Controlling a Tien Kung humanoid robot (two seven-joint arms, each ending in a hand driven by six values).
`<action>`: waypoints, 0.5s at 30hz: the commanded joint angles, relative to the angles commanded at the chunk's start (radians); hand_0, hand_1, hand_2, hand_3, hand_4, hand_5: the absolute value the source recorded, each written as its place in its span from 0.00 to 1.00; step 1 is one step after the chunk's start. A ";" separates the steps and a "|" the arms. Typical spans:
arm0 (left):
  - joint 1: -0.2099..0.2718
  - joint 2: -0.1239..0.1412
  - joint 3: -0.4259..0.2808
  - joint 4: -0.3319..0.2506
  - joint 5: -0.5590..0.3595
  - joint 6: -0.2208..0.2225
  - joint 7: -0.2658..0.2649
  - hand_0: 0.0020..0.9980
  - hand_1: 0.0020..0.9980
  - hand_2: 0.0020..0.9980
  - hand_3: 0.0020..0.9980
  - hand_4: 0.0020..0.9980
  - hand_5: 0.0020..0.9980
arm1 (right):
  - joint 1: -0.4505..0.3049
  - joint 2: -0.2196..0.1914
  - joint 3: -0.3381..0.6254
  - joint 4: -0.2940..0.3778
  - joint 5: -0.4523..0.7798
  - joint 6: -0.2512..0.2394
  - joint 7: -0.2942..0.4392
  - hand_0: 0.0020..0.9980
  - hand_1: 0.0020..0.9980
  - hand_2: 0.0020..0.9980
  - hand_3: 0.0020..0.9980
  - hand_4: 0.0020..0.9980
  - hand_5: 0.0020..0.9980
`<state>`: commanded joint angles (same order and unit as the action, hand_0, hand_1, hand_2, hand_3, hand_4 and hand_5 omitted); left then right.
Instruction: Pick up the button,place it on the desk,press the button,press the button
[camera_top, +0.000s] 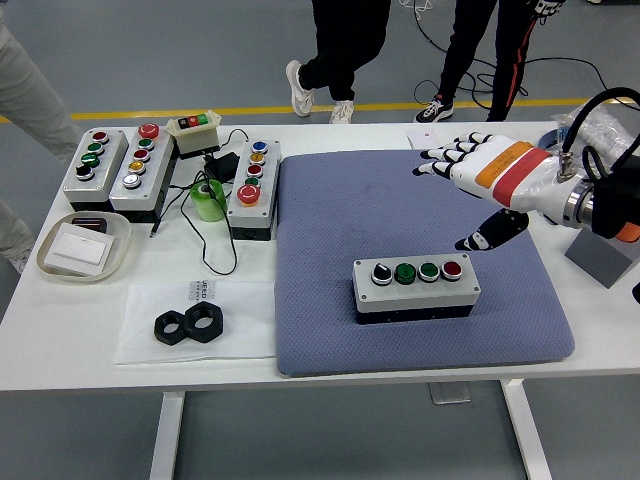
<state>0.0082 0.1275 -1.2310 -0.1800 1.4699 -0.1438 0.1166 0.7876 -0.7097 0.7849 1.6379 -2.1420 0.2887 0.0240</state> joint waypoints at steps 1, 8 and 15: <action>0.001 0.000 0.002 0.000 -0.004 0.001 0.000 0.75 0.91 0.98 0.94 0.61 1.00 | 0.005 -0.017 0.003 0.003 0.005 -0.005 -0.003 0.96 0.95 0.99 1.00 0.96 0.34; 0.007 0.001 0.008 0.000 -0.021 0.005 -0.001 0.75 0.91 0.98 0.94 0.62 1.00 | 0.046 -0.131 0.011 0.039 0.022 -0.062 -0.047 0.42 0.36 0.45 0.85 0.60 0.00; 0.010 0.002 0.012 0.000 -0.034 0.009 -0.003 0.75 0.92 0.99 0.94 0.61 1.00 | 0.110 -0.235 0.011 0.070 0.014 -0.089 -0.057 0.28 0.26 0.33 0.79 0.46 0.00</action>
<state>0.0180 0.1293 -1.2190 -0.1800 1.4355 -0.1349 0.1133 0.8977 -0.9447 0.7958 1.7080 -2.1280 0.1994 -0.0333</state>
